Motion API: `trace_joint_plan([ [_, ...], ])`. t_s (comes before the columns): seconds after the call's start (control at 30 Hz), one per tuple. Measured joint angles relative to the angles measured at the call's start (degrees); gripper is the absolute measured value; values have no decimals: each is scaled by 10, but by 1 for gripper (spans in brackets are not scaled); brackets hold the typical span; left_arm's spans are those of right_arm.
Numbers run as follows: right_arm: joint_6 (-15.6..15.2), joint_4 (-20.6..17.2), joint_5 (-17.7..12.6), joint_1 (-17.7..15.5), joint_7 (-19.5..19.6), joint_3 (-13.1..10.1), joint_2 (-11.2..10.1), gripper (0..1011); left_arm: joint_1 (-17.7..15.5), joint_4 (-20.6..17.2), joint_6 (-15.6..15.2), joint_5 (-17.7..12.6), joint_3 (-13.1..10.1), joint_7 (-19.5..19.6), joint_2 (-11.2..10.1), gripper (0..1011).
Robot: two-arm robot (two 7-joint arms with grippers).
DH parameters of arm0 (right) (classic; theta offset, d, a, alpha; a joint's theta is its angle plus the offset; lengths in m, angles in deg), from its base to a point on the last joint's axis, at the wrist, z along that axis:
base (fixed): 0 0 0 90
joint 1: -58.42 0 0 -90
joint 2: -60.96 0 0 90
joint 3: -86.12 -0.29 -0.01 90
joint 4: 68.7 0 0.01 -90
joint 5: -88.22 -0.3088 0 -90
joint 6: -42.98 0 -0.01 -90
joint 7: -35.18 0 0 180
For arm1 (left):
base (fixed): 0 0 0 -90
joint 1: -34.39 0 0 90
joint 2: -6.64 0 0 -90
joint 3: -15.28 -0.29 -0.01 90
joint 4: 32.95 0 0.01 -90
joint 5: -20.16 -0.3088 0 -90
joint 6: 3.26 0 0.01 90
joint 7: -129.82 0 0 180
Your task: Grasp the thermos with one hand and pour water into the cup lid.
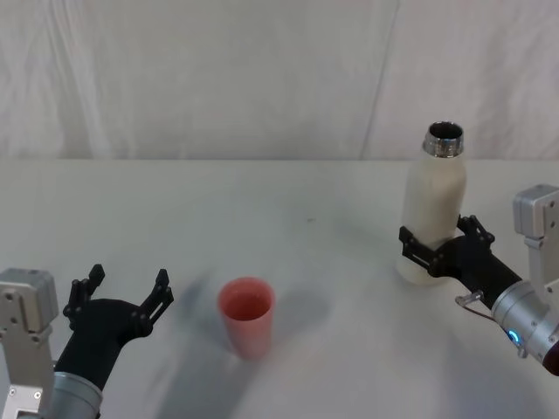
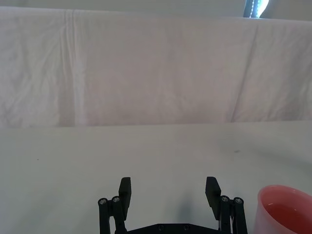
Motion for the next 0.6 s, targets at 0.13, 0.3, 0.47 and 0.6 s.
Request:
trace_joint_plan([
  [0.13, 0, 9, -1, 7, 0, -2, 5, 950, 0, 0, 0, 0, 0, 0, 0, 1001],
  [0.3, 4, 22, -2, 16, 2, -4, 12, 950, 0, 0, 0, 0, 0, 0, 0, 1001],
  [0.47, 10, 30, -5, 21, 3, -7, 18, 951, 0, 0, 0, 0, 0, 0, 0, 1001],
  [0.6, 20, 41, -11, 23, 4, -11, 26, 951, 0, 0, 0, 0, 0, 0, 0, 1001],
])
